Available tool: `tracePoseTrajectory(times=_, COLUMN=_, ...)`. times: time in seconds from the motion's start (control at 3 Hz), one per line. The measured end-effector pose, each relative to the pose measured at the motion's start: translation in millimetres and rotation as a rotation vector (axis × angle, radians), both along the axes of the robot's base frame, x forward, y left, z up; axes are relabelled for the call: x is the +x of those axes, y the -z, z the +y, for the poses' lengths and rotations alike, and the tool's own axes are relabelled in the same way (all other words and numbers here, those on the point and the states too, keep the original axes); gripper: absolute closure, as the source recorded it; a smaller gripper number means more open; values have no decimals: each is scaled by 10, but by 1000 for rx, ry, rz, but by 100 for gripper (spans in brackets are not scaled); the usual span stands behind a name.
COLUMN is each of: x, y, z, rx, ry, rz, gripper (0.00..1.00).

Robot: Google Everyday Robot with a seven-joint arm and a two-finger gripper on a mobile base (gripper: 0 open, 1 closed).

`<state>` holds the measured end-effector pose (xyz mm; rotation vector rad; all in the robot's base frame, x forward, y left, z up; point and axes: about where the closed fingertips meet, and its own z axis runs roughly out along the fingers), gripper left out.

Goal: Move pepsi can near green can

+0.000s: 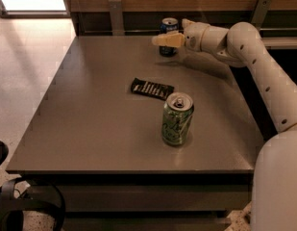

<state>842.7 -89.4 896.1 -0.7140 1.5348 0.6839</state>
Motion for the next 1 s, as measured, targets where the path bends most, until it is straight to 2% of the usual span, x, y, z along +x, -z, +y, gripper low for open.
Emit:
tracePoseTrajectory(times=0.33, x=12, y=18, z=46, rx=3, ry=-6, rz=0, gripper=13)
tracePoseTrajectory(times=0.67, x=13, y=24, z=81, rx=3, ry=-11, rz=1, gripper=37)
tracePoseTrajectory(times=1.0, x=15, y=33, z=128, rx=4, ry=-17, rz=2, gripper=68)
